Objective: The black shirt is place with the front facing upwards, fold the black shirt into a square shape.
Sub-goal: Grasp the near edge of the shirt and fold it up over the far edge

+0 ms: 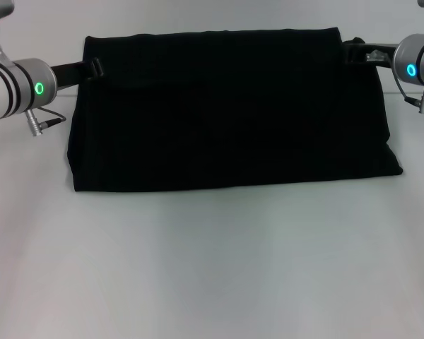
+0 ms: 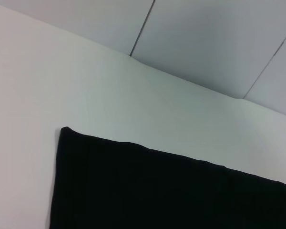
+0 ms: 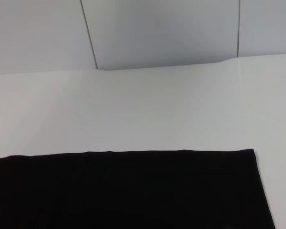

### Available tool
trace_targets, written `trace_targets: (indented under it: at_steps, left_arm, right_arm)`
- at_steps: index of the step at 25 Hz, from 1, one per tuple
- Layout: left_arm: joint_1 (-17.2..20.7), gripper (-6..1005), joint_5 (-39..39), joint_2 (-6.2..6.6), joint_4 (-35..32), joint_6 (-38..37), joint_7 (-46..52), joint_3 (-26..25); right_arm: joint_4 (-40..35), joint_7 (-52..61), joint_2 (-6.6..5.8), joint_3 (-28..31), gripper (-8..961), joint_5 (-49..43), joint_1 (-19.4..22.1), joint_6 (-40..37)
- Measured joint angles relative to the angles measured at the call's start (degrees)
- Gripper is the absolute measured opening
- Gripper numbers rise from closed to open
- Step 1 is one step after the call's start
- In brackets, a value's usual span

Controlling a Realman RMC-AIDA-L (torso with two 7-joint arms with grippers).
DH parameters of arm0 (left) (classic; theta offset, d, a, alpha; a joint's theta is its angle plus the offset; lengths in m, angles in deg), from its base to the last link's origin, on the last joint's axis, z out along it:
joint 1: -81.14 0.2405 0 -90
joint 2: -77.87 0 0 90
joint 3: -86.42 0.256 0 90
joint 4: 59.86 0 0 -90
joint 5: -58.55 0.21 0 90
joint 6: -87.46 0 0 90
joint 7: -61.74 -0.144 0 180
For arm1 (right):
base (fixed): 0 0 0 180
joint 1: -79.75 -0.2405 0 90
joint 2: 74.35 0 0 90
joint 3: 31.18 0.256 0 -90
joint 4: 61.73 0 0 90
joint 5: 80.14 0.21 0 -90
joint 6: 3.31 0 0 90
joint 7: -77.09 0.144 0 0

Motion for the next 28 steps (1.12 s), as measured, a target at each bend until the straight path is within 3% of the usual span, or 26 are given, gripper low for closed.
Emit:
trace_targets:
  at_steps: [13, 21, 25, 28]
  left_arm:
    - [-1.82, 4, 0.00, -0.78, 0.98, 3.73, -1.84, 1.64]
    - [-1.21, 7, 0.00, -2.21, 1.26, 7.21, -2.03, 4.04]
    - [-1.84, 8, 0.00, -1.92, 2.77, 6.72, -2.19, 4.77]
    - [-2.17, 79, -0.02, -1.29, 3.03, 4.94, -1.25, 4.41]
  right_arm:
    - [-0.01, -0.08, 0.19, -0.02, 78, 0.00, 1.66, 0.66]
    - [1.03, -1.11, 0.13, -0.56, 80, -0.29, 1.32, 0.55]
    - [1.75, -0.81, 0.01, -0.79, 81, -2.99, 0.90, 0.12]
    - [-0.37, -0.28, -0.07, -0.37, 82, -3.45, 1.03, -2.86]
